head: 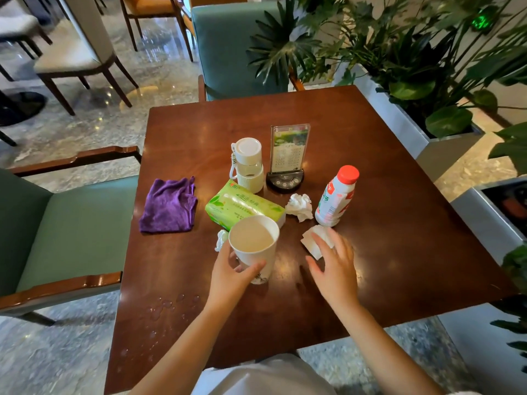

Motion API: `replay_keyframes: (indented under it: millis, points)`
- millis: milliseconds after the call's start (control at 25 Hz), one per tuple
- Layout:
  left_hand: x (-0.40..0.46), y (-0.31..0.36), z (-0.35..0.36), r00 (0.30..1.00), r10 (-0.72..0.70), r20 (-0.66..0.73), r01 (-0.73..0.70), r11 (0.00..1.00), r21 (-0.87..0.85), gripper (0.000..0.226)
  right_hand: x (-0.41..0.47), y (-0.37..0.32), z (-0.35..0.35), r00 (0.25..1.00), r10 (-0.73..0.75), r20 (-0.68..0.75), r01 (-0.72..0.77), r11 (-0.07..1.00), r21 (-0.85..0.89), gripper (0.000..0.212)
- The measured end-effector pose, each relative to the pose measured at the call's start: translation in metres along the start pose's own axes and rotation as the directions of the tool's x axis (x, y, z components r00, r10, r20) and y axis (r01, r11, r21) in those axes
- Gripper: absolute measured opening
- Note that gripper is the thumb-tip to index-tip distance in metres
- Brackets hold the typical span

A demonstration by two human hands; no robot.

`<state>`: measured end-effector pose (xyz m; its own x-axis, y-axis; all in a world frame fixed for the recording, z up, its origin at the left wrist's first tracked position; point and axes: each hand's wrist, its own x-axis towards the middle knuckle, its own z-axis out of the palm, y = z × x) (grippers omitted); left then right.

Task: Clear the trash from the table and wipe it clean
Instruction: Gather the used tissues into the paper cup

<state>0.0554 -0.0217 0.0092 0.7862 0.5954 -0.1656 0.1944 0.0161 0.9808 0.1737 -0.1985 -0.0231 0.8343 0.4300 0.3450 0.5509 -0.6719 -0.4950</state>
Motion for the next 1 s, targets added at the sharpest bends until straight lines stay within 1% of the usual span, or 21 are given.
replay_keyframes:
  millis: [40,120,200,320,440,520,600,640,680,720,760,840,920,1000]
  points:
    - [0.0,-0.001,0.0,1.0,-0.01,-0.009,0.01,1.0,-0.002,0.067,0.002,0.013,0.009,0.996,0.03,0.078,-0.02,0.993,-0.116,0.055]
    - [-0.003,-0.003,0.0,0.999,-0.023,-0.025,0.023,1.0,0.004,0.068,0.01,0.029,0.023,0.969,0.056,0.241,0.01,0.965,-0.261,0.064]
    - [-0.006,-0.005,-0.002,0.998,-0.038,-0.05,0.039,0.999,0.009,0.069,0.019,0.031,0.033,0.933,0.132,0.335,-0.006,0.936,-0.352,0.058]
    - [-0.009,-0.007,-0.009,0.996,-0.05,-0.073,0.053,0.998,0.034,0.072,0.027,0.031,0.045,0.905,0.197,0.376,-0.039,0.921,-0.389,0.04]
    - [-0.009,-0.01,-0.018,0.995,-0.04,-0.087,0.046,0.996,0.071,0.075,0.027,0.033,0.049,0.898,0.24,0.368,-0.089,0.92,-0.382,0.035]
    - [-0.009,-0.011,-0.023,0.995,-0.035,-0.098,0.044,0.995,0.091,0.074,0.025,0.033,0.048,0.888,0.266,0.375,-0.155,0.941,-0.3,0.037]
    - [-0.009,-0.011,-0.025,0.995,-0.023,-0.102,0.034,0.994,0.107,0.072,0.026,0.021,0.041,0.899,0.284,0.334,-0.282,0.958,-0.054,0.034]
    - [-0.009,-0.009,-0.025,0.995,-0.012,-0.099,0.024,0.992,0.122,0.072,0.028,0.011,0.033,0.919,0.271,0.286,-0.307,0.947,0.09,0.03]
    - [-0.01,-0.007,-0.025,0.995,0.002,-0.098,0.012,0.99,0.139,0.072,0.031,-0.002,0.022,0.946,0.24,0.219,-0.287,0.933,0.216,0.028]
    - [-0.011,-0.004,-0.024,0.995,0.013,-0.1,0.003,0.988,0.155,0.071,0.034,-0.016,0.008,0.974,0.186,0.132,-0.219,0.925,0.312,0.026]
    - [-0.012,-0.002,-0.023,0.995,0.021,-0.102,-0.004,0.986,0.164,0.07,0.037,-0.032,-0.006,0.993,0.109,0.038,-0.115,0.92,0.374,0.024]
    - [-0.014,0.003,-0.019,0.993,0.062,-0.1,-0.042,0.98,0.192,0.068,0.038,-0.061,-0.032,0.992,-0.06,-0.107,0.1,0.901,0.422,0.021]
    - [-0.015,0.009,-0.014,0.99,0.119,-0.073,-0.1,0.97,0.221,0.07,0.036,-0.082,-0.041,0.972,-0.168,-0.162,0.223,0.873,0.434,0.021]
    - [-0.015,0.016,-0.011,0.986,0.163,-0.044,-0.149,0.962,0.23,0.068,0.034,-0.097,-0.037,0.967,-0.212,-0.143,0.254,0.865,0.433,0.024]
